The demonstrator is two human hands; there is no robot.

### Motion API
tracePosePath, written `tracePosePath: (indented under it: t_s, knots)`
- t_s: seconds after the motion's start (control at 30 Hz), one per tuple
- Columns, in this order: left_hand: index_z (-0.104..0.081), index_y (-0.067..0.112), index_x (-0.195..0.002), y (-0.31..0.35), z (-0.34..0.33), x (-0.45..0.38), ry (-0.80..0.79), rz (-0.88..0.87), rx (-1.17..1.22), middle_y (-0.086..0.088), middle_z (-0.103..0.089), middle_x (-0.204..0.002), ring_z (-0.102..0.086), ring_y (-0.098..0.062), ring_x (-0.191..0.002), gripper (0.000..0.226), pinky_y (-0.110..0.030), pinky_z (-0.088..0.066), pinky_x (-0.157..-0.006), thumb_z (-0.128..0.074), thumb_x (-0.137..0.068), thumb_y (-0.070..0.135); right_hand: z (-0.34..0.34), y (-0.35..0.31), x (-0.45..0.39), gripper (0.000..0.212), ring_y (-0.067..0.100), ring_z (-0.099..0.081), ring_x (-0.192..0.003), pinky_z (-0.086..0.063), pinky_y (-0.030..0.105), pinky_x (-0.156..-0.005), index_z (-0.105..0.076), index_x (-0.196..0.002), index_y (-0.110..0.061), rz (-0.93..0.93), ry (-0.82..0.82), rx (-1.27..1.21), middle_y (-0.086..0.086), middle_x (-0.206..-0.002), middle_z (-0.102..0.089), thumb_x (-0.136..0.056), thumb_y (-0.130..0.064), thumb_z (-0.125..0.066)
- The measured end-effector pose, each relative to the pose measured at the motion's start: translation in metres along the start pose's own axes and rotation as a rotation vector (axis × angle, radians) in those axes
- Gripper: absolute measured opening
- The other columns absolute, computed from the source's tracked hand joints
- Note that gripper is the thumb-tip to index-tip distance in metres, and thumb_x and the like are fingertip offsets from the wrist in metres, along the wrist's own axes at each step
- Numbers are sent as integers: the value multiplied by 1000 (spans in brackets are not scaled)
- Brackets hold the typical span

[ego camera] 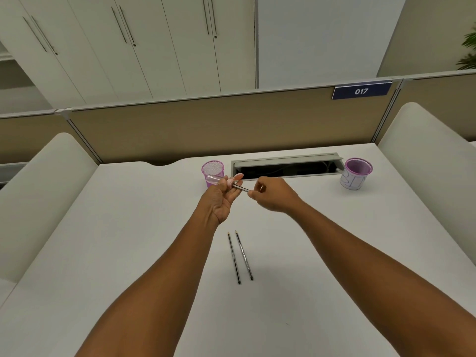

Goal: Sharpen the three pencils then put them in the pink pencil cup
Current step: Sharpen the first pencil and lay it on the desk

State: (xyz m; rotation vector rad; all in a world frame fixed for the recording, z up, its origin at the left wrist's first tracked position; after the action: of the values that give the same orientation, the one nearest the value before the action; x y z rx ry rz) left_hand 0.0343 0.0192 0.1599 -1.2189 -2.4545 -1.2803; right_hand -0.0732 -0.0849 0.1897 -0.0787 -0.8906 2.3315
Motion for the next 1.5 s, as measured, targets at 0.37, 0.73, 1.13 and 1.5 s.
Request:
tracePosePath:
  t_s: [0.37,0.73,1.13,1.5]
  knots:
    - [-39,-3,-137,-5,5,3,0,48,1,-25,-64,-117,-59,-38,-117,35,-44,-48,-100,-35,-105,8,-4,0,3,35,12,-35,-50,-28,22,-46,-66,-82,-4,-368,-230,-490,4,-67,-52,-99,-28,-47]
    - [-41,-2,-133,-1,-1,2,22,30,22,-25,-66,-111,-61,-38,-116,30,-44,-48,-101,-35,-104,2,-14,-7,16,23,18,-47,-67,-31,30,-59,-61,-91,-13,236,348,405,2,-84,-57,-99,-29,-46]
    - [-42,-3,-127,-5,-6,0,21,23,-68,-24,-68,-99,-62,-38,-111,25,-45,-47,-103,-35,-104,2,7,-14,2,30,14,-41,-52,-32,23,-47,-65,-87,-3,-274,-186,-235,7,-69,-54,-96,-26,-48]
    - [-42,0,-120,3,-10,4,8,5,45,-27,-64,-112,-59,-39,-117,18,-45,-46,-104,-34,-104,2,-18,2,17,21,21,-44,-43,-20,21,-43,-61,-69,-10,427,616,441,4,-63,-53,-81,-20,-74]
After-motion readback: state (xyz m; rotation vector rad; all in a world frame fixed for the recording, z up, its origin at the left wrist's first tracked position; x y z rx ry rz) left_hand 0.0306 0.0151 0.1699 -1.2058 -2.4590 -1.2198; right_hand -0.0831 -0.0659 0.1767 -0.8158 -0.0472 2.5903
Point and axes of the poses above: each hand's wrist, its own x-axis away from the middle knuckle, its own z-axis out of the back of the hand, y = z × x, the point moved 2 cm from there along -x, towards the middle knuckle
